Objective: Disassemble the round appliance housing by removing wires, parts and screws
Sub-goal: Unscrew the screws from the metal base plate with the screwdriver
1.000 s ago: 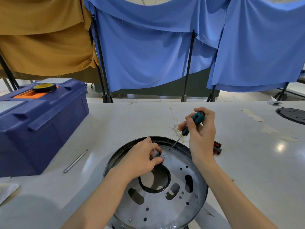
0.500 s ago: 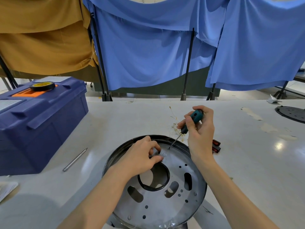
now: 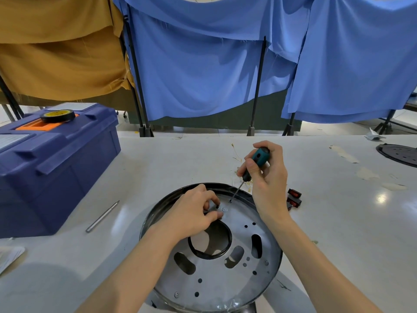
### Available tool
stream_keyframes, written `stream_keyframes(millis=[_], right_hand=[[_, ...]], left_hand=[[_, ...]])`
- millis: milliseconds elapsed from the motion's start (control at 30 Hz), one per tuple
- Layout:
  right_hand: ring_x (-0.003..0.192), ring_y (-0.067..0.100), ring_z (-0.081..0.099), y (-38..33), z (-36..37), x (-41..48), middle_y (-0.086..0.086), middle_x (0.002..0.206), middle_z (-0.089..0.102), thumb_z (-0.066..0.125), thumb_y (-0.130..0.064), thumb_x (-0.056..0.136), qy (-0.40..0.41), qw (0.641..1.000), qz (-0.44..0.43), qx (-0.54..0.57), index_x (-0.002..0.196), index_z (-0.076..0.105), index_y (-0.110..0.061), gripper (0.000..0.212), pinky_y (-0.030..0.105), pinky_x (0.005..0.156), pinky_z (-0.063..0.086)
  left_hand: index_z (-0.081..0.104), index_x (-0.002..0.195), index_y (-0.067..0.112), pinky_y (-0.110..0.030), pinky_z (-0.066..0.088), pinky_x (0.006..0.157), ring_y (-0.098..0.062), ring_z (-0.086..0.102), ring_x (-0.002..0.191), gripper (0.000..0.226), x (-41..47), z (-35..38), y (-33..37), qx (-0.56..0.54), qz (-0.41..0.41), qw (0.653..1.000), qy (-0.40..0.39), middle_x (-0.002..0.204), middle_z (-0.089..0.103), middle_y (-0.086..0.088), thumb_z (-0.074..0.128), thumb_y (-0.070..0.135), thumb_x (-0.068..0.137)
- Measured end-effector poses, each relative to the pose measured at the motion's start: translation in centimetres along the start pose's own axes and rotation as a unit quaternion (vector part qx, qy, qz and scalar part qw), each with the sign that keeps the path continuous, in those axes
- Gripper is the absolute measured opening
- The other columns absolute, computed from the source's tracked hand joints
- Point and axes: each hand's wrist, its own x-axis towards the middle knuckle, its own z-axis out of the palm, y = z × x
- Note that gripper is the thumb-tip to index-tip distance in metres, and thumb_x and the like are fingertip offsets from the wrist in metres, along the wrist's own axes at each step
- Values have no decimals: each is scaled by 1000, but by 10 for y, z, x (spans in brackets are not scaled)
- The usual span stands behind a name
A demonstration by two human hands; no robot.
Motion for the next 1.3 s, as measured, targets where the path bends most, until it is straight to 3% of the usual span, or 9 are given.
stream_keyframes(millis=[533,667,733,833,1000,1100,1200,1300], right_hand=[[71,24,64,-3,-1,1,2,87,55,51,2,95,-17,1000,-14,-2,113,46,-18,28,26,66,55],[71,20,65,-3,0,4,1,89,55,52,0,95,-29,999,-2,-21,113,45,-20,28,22,66,56],[70,19,66,-2,0,11,-1,88,55,54,-4,95,-40,998,8,-42,113,44,-20,26,24,68,57],[66,19,67,2,1,24,-1,84,56,55,-10,96,-59,994,20,-85,117,43,-16,25,32,70,59],[52,18,66,13,5,29,-3,68,59,54,-15,97,-27,992,24,-120,116,39,-19,24,37,59,60],[48,19,64,20,4,28,-16,68,63,51,-16,99,-4,993,19,-114,112,36,-23,21,37,53,58],[46,19,61,22,5,26,-3,63,57,50,-17,99,-2,994,8,-105,113,36,-24,21,36,49,56],[48,21,61,22,6,24,-8,66,57,49,-18,100,-18,995,-5,-100,116,37,-24,21,34,50,55]], left_hand=[[64,104,27,-25,42,70,-6,45,74,24,2,0,1,5,-6,1000,-10,84,43,11,67,40,85],[63,116,27,-24,39,70,-9,45,80,34,10,-5,6,10,-19,998,-55,87,44,9,69,38,84],[65,119,24,-24,41,62,-9,48,68,39,17,-10,8,-6,-39,995,-88,76,50,6,72,36,82],[70,111,19,-18,35,52,-4,46,56,36,28,-13,12,-33,-69,992,-100,61,46,10,75,37,79],[72,88,17,-32,53,67,-14,56,62,26,31,-2,15,-33,-69,996,-35,63,54,5,79,37,74],[70,80,21,-24,45,58,-8,51,54,22,30,3,8,-63,-69,995,-19,56,54,6,81,38,72],[70,79,23,-19,38,55,-6,51,53,22,30,5,5,-78,-79,994,-11,57,55,7,82,38,70],[72,80,22,-20,40,55,-7,53,55,23,31,7,3,-78,-83,993,-11,57,56,7,82,39,70]])
